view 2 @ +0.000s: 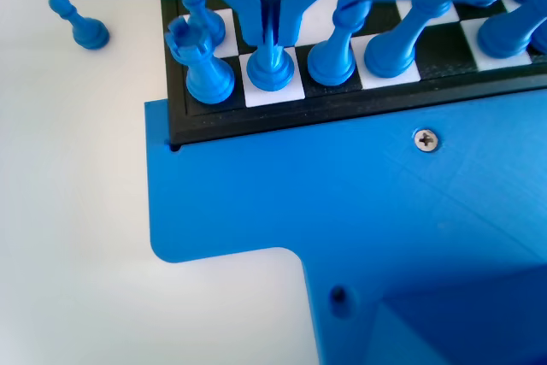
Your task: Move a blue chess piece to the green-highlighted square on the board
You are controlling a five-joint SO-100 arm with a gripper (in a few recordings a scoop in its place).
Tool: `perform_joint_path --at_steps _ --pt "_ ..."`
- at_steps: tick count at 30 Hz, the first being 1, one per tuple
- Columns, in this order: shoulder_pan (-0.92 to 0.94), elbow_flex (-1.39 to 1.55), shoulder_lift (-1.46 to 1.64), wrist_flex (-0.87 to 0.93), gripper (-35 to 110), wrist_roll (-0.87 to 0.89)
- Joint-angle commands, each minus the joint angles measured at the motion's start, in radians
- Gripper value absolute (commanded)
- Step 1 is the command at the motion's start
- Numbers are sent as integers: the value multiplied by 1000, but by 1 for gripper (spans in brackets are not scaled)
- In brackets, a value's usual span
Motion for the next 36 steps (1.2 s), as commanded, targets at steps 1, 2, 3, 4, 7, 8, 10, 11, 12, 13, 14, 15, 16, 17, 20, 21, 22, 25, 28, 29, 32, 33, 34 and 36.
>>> perform_joint_path --at_steps 1,2,3,4,7,8,10,11,12,13,14,15,16,17,20,21,22,25,28,29,32,33,34,36 --pt "3 -46 43 25 1 -23" --pt "8 -52 49 34 1 -26" --pt "14 -58 55 44 1 -29" --pt "23 -66 63 58 1 -37" --pt "38 -92 92 107 1 -46" --pt "43 -101 101 121 1 -48" --pt "52 -121 123 153 1 -52" --pt "55 -130 133 169 1 -54" --pt "60 -140 146 187 1 -54" --pt "61 -150 156 206 1 -55" --pt "64 -160 166 222 1 -57" --pt "67 -170 173 239 1 -57" --pt "72 -179 183 253 1 -57" --pt "77 -187 190 265 1 -58" --pt "91 -206 199 282 1 -61" --pt "95 -209 202 290 1 -64" --pt "101 -212 206 298 1 -67" --pt "127 -222 209 307 1 -72" --pt "169 -242 207 299 1 -72" --pt "183 -249 201 293 1 -71" --pt "212 -270 152 262 1 -72" --pt "218 -275 133 250 1 -72" --pt "222 -278 115 239 1 -74" --pt "229 -285 83 216 1 -74"
